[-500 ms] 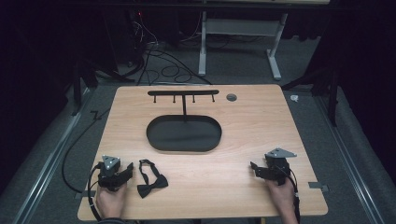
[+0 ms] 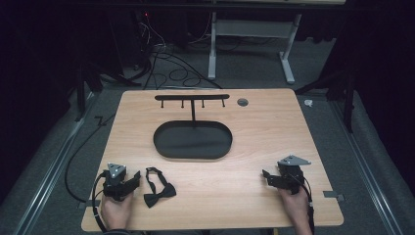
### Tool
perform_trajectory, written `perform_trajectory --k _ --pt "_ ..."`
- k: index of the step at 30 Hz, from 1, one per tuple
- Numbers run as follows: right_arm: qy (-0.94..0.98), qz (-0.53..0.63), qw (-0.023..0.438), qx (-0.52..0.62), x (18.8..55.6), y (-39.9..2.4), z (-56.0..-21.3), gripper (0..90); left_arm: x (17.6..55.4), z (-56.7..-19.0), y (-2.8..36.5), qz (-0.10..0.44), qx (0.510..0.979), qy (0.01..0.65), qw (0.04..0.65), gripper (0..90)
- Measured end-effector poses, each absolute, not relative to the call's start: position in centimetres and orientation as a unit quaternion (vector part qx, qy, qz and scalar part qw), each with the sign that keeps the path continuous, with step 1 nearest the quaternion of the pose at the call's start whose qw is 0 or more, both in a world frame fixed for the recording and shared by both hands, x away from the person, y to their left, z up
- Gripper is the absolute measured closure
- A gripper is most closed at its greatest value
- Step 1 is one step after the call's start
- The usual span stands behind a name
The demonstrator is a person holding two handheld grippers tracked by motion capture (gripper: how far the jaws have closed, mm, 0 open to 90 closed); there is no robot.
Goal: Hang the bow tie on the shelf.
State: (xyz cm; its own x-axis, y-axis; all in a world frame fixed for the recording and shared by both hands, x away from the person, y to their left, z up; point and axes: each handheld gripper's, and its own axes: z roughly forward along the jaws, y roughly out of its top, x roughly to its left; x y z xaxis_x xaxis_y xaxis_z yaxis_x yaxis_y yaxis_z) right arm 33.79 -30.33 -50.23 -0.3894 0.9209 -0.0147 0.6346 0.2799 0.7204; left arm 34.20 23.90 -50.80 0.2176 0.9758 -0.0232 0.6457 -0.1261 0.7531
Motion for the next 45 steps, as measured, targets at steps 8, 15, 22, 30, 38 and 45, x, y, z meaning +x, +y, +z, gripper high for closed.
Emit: perform_trajectory --k 8,15,22,30,38,45 --pt "0.768 0.322 0.222 0.507 33.8 -30.3 -50.2 28.8 34.2 -50.8 23.9 0.250 0.707 0.574 0.330 44.1" --pt "0.768 0.322 0.221 0.507 33.8 -30.3 -50.2 28.8 34.3 -50.8 23.9 0.250 0.708 0.573 0.329 45.4" --pt "0.767 0.323 0.222 0.508 33.8 -30.3 -50.2 28.8 34.5 -50.5 23.6 0.242 0.715 0.571 0.323 47.1" --pt "0.767 0.323 0.222 0.508 33.8 -30.3 -50.2 28.8 34.3 -49.6 23.3 0.218 0.713 0.571 0.344 48.9" --pt "0.767 0.323 0.222 0.508 33.8 -30.3 -50.2 28.8 34.0 -48.9 22.2 0.204 0.725 0.549 0.362 57.3" --pt "0.767 0.323 0.222 0.508 33.8 -30.3 -50.2 28.8 34.5 -49.3 21.3 0.191 0.739 0.540 0.357 66.2"
